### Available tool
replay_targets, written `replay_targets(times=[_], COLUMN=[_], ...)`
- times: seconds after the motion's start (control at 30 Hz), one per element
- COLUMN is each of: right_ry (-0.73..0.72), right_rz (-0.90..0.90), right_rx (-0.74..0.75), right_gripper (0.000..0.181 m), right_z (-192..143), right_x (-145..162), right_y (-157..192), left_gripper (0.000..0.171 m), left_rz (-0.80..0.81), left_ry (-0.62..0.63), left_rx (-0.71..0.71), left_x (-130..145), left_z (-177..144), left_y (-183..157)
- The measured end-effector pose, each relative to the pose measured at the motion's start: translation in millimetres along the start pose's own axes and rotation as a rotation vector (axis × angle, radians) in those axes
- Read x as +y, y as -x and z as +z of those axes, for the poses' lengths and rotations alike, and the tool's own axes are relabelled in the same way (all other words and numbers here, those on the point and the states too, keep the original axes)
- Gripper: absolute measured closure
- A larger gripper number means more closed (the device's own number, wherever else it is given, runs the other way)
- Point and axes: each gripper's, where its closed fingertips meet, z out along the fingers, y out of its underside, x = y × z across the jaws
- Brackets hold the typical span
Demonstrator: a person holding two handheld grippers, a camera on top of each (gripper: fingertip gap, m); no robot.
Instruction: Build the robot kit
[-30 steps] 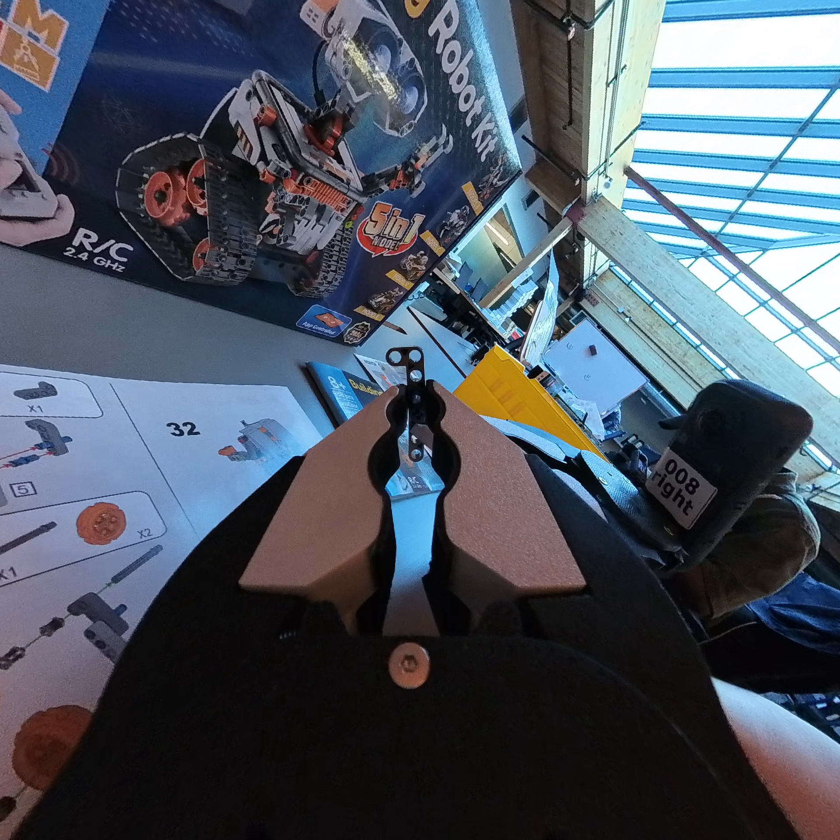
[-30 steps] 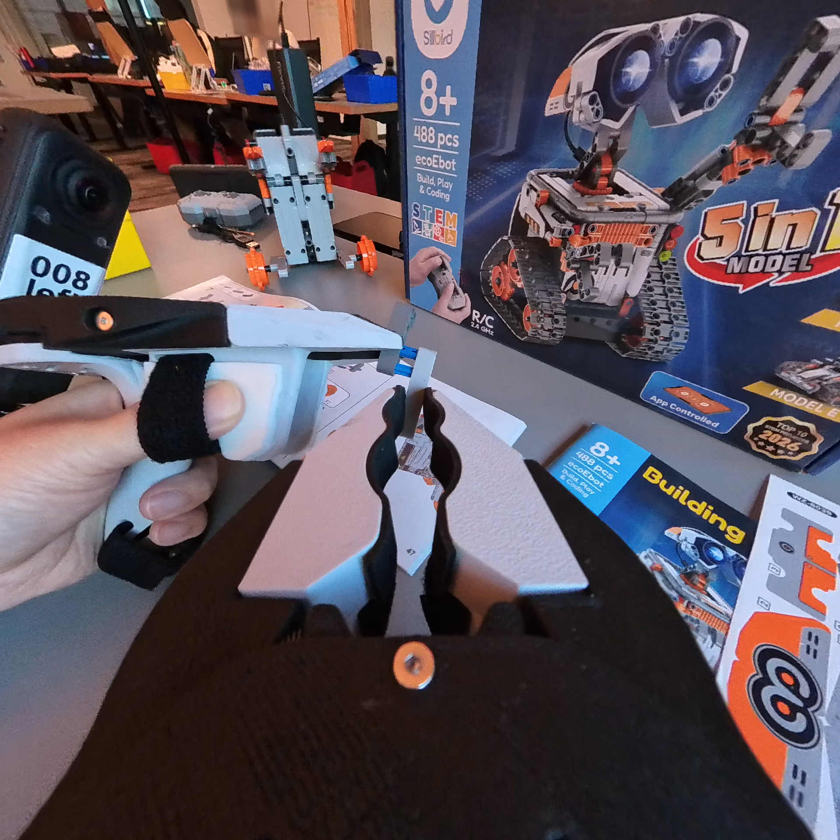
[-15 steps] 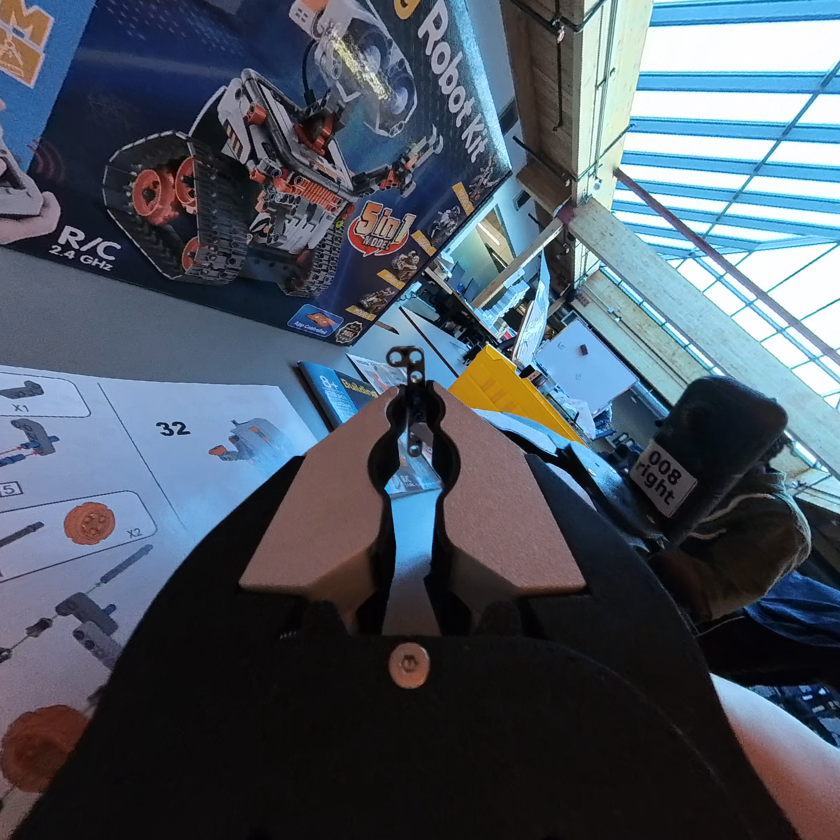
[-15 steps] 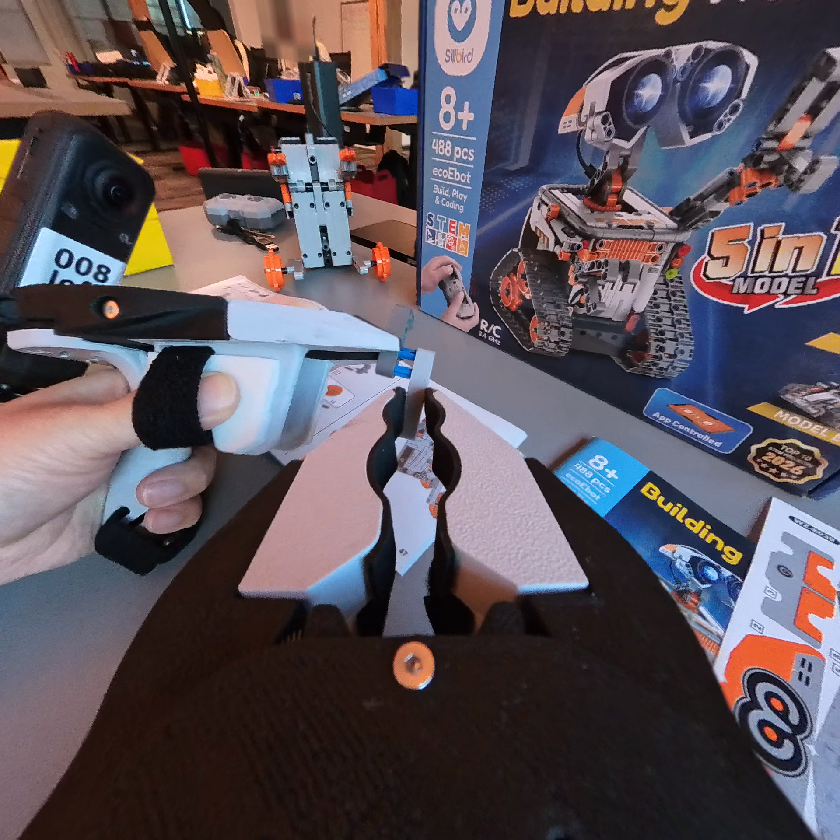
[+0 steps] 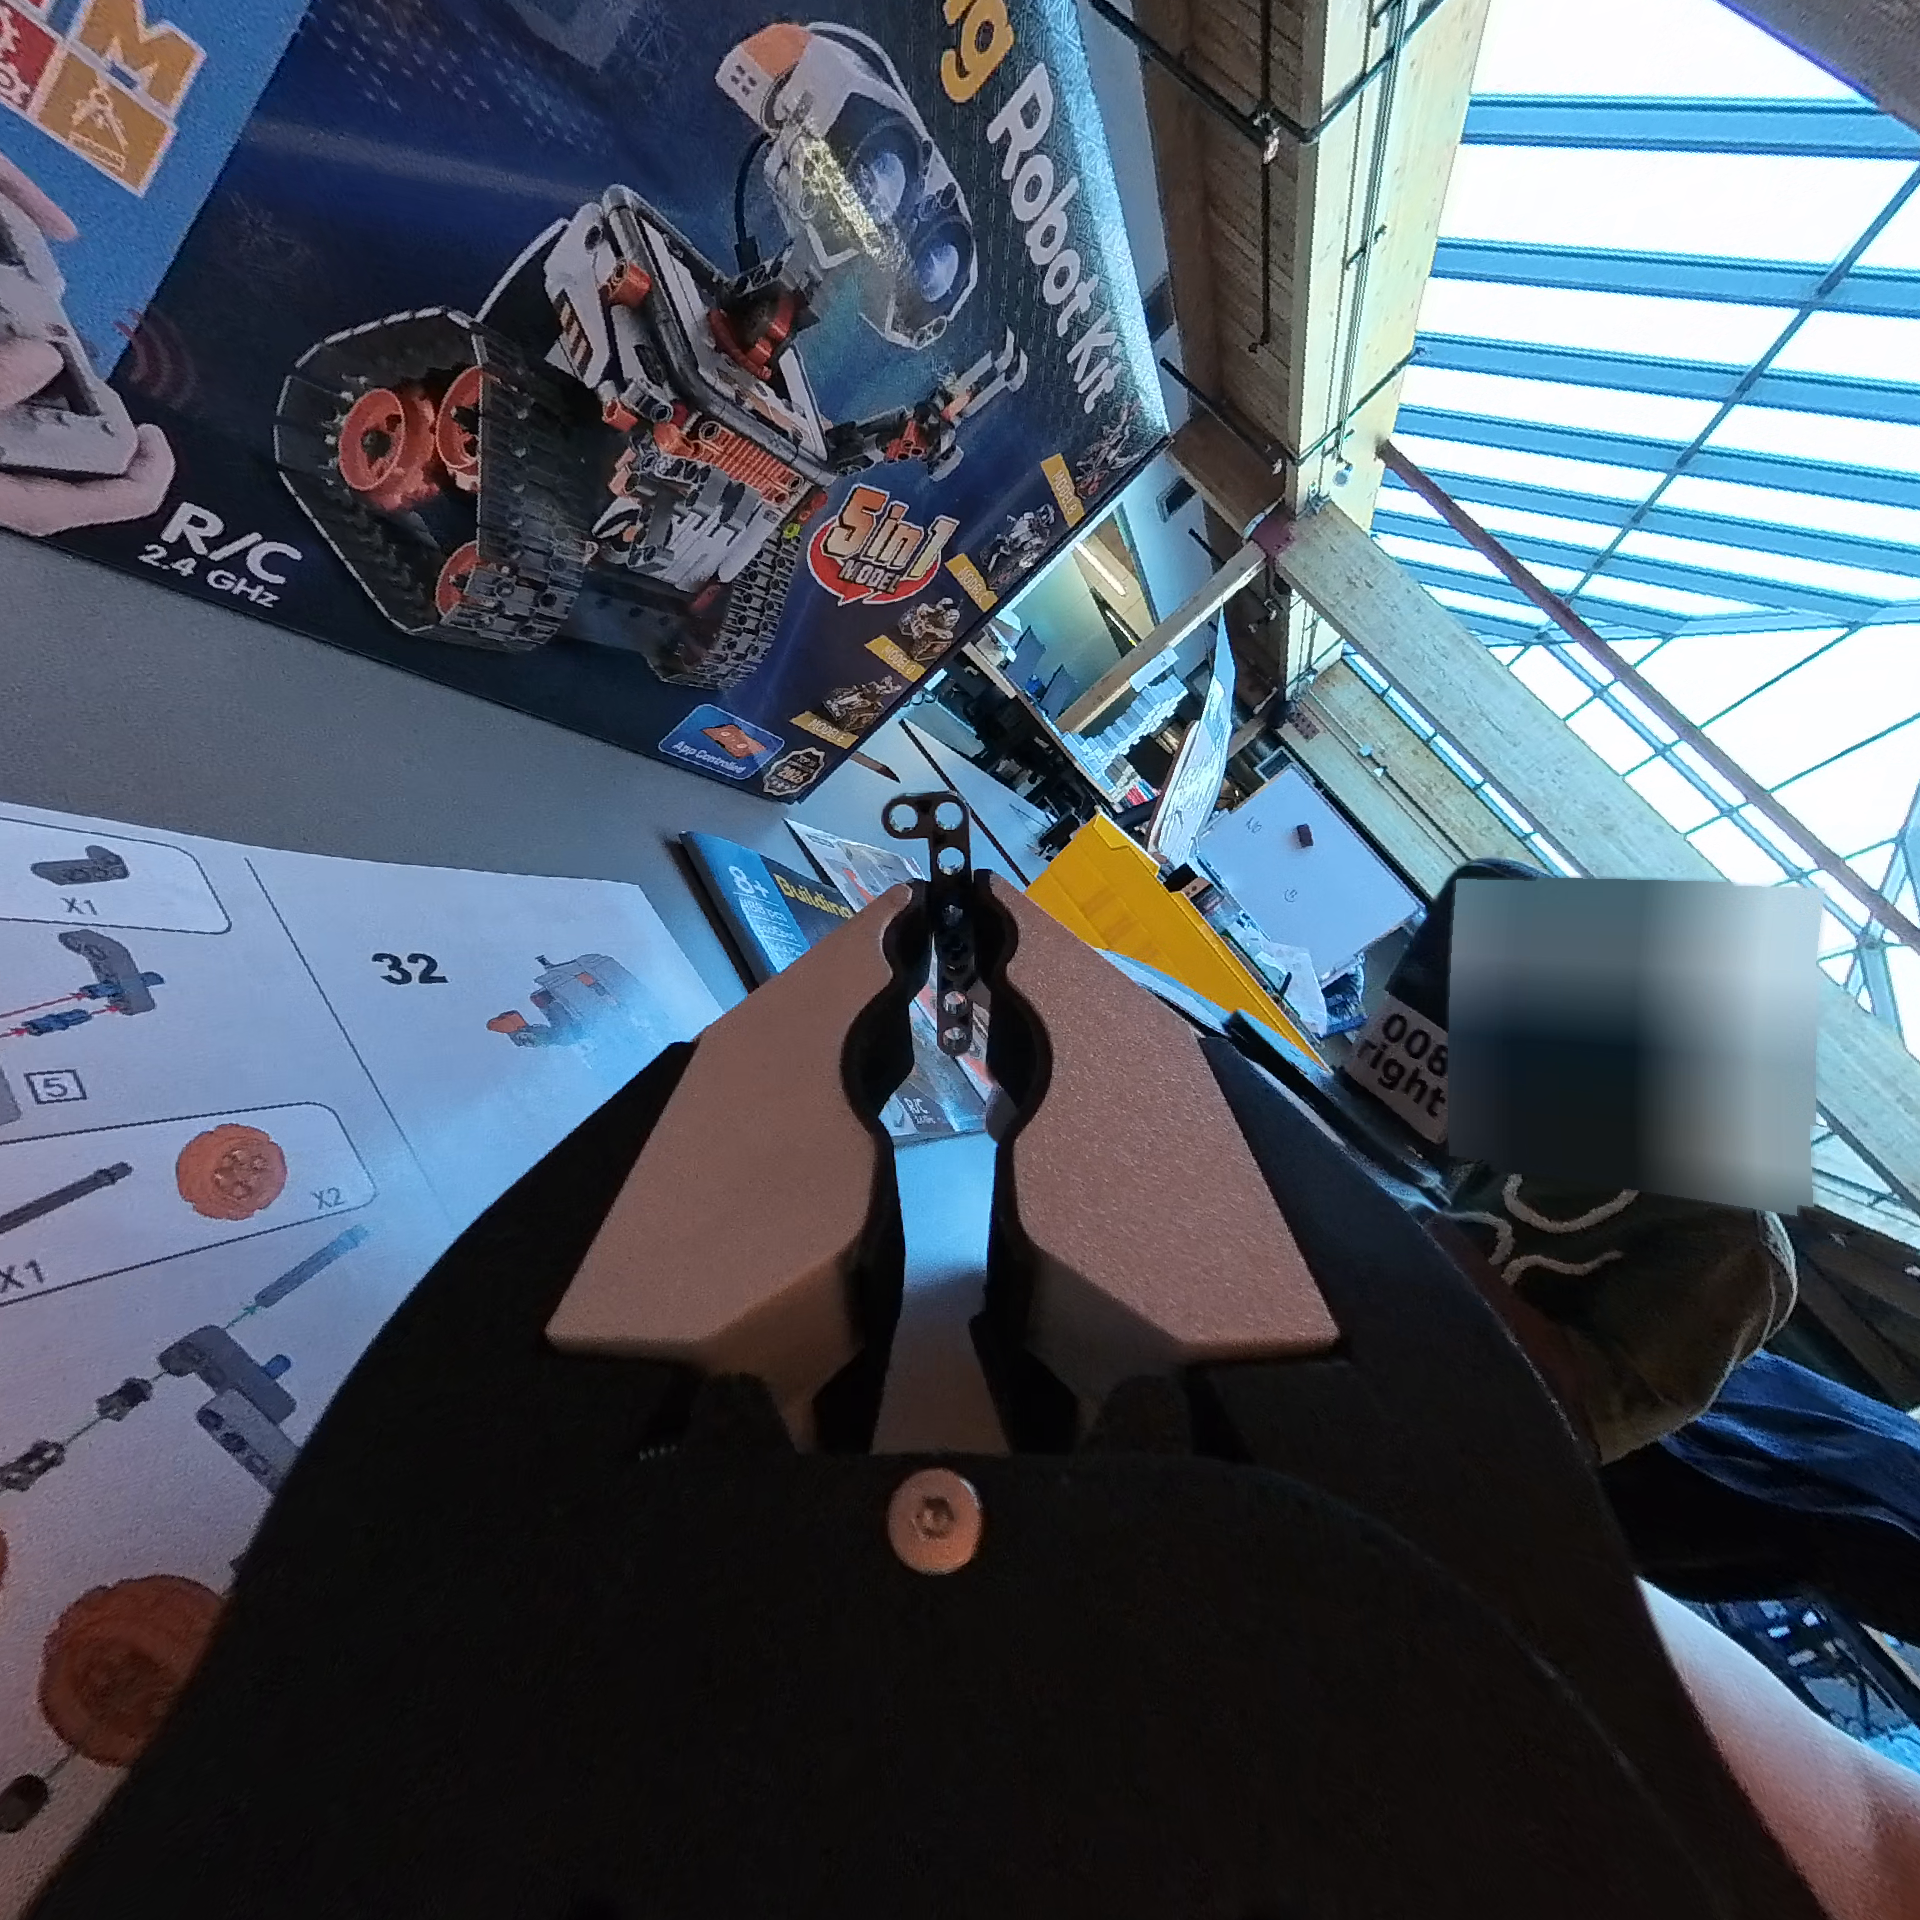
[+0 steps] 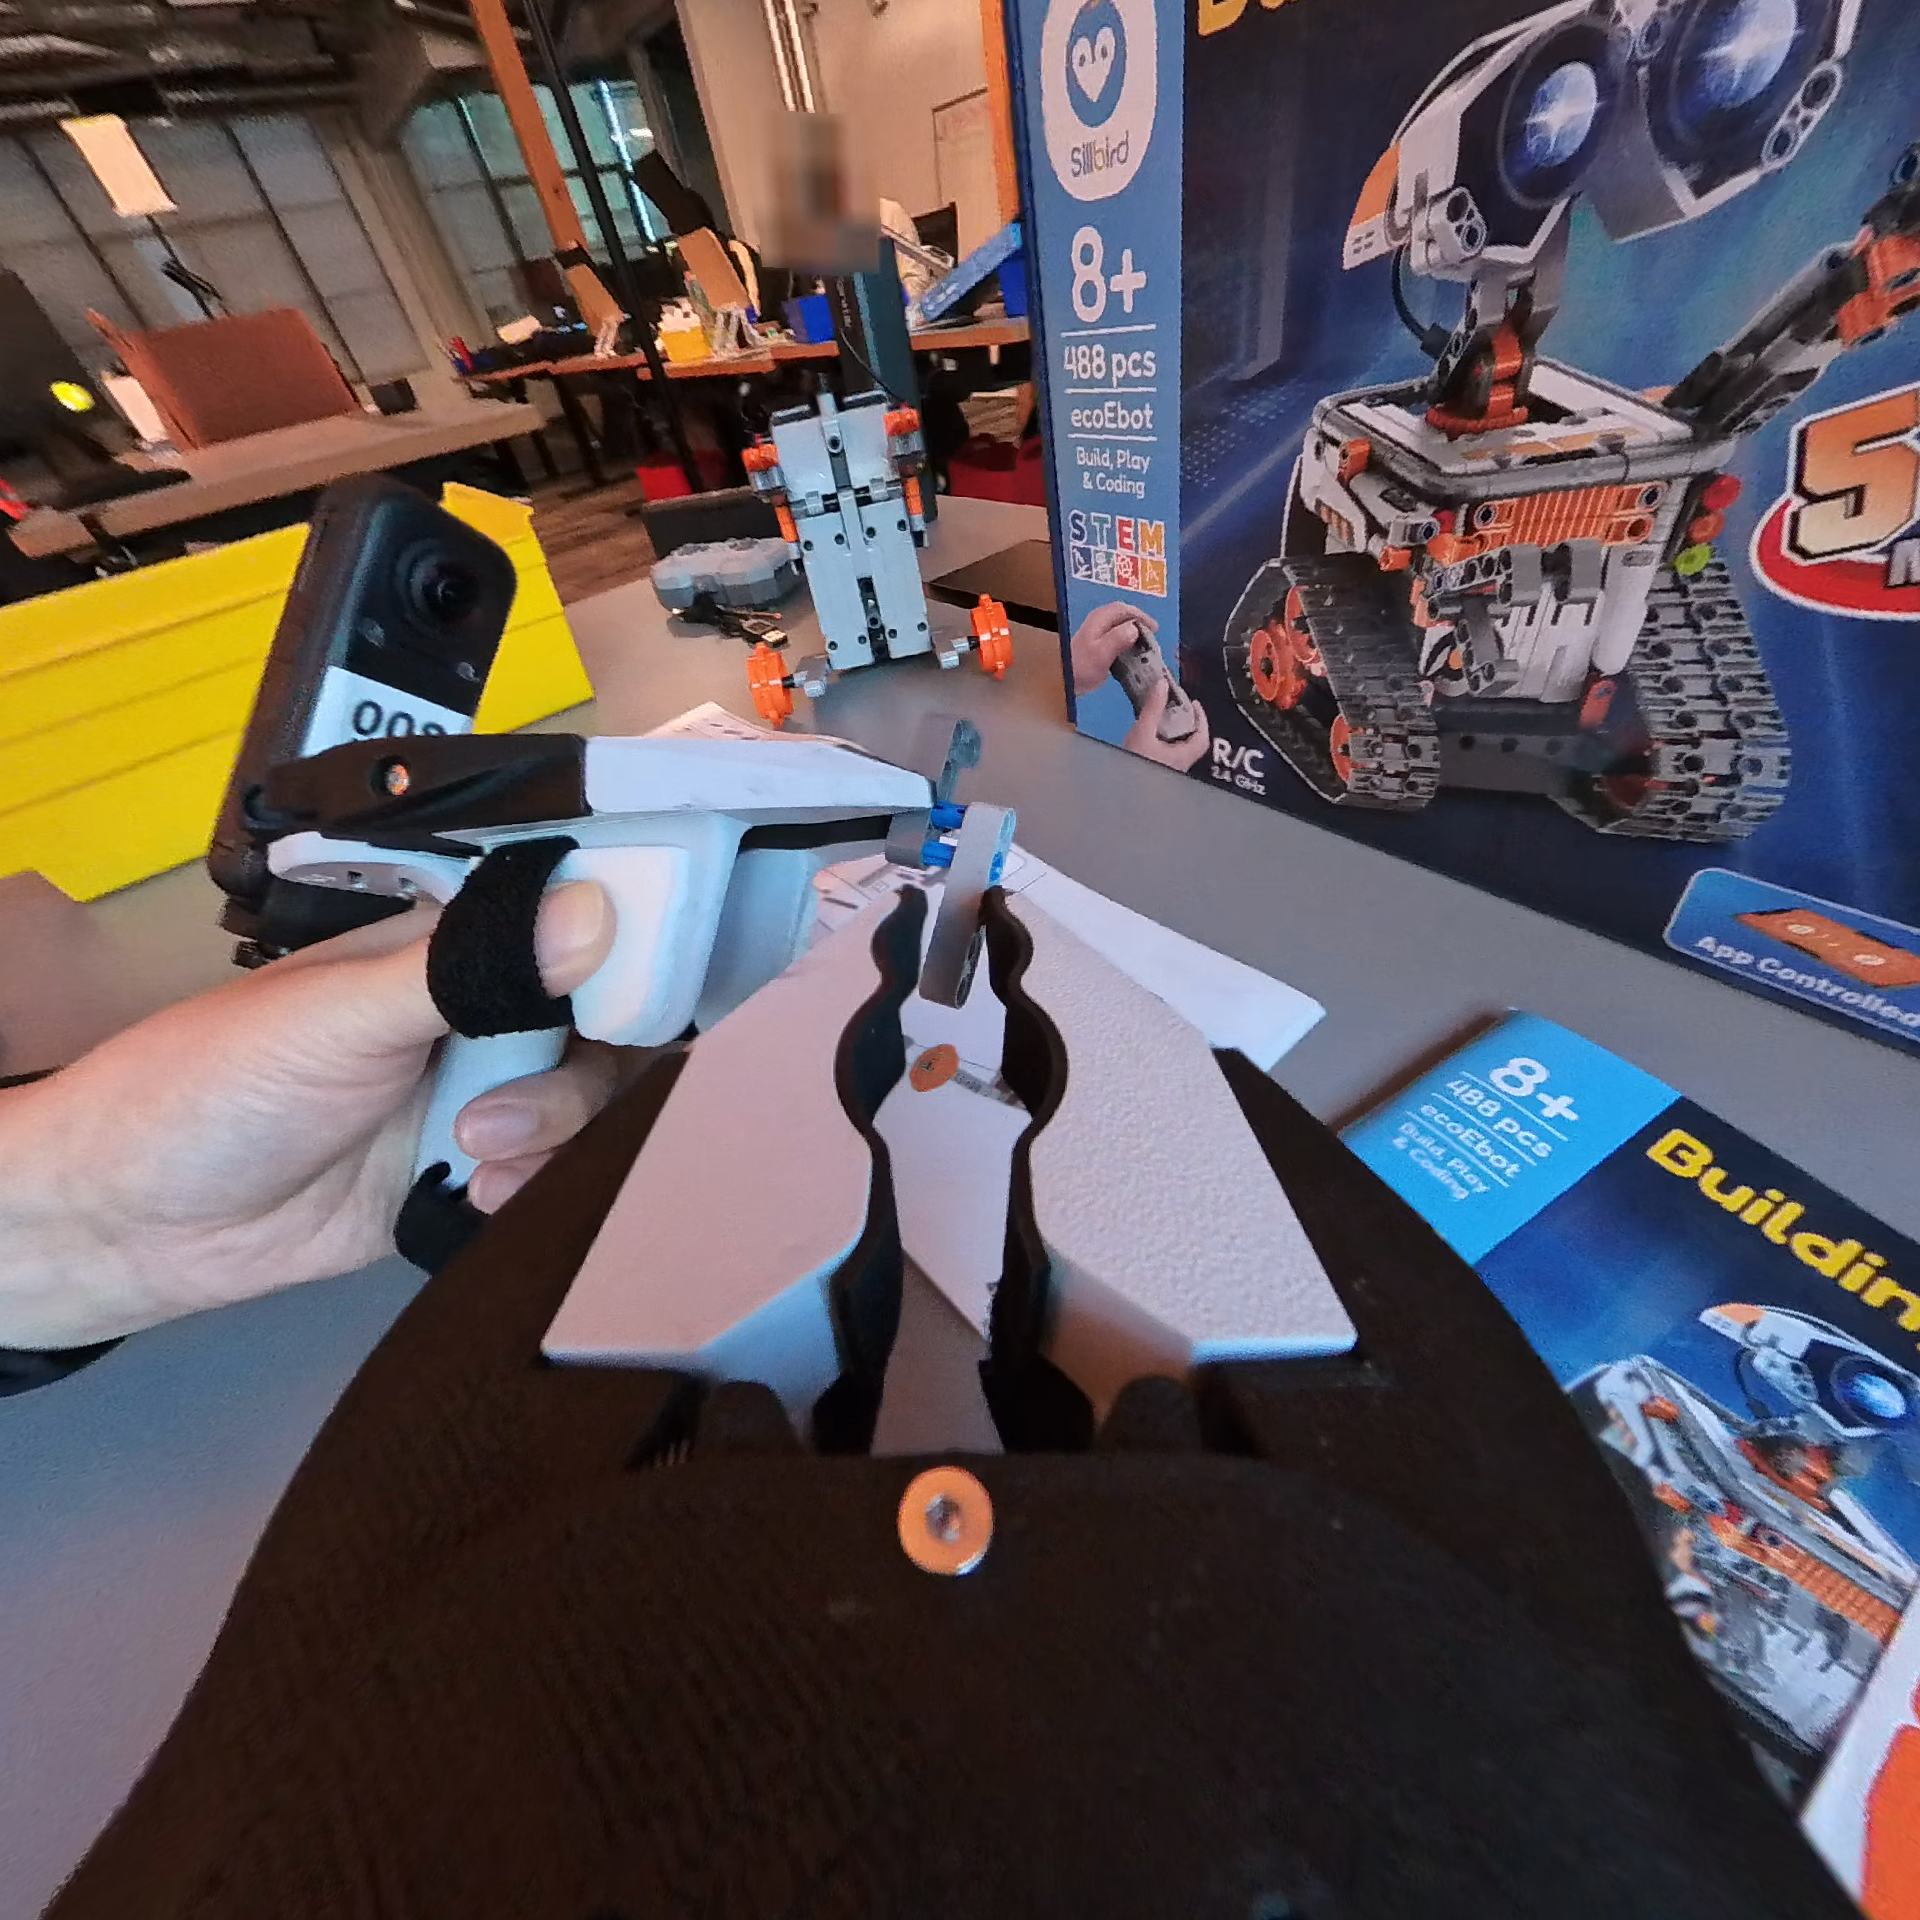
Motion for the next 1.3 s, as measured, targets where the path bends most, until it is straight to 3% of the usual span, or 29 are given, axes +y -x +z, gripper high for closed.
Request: replay_targets(times=[0.6,1.3], right_ry=[-0.087,-0.065], right_rz=[0.392,0.439], right_rx=[-0.209,-0.282], right_gripper=[0.173,0.179], right_z=[-4.2,-6.7], right_x=[-10.1,-7.4], right_y=[0.7,1.6], left_gripper=[0.167,0.167], left_rz=[0.009,0.011], left_ry=[0.0,0.048], left_rx=[0.062,0.114], left_x=[-3.4,0.7], left_z=[-1.7,-2.6], left_y=[-8.4,-11.8])
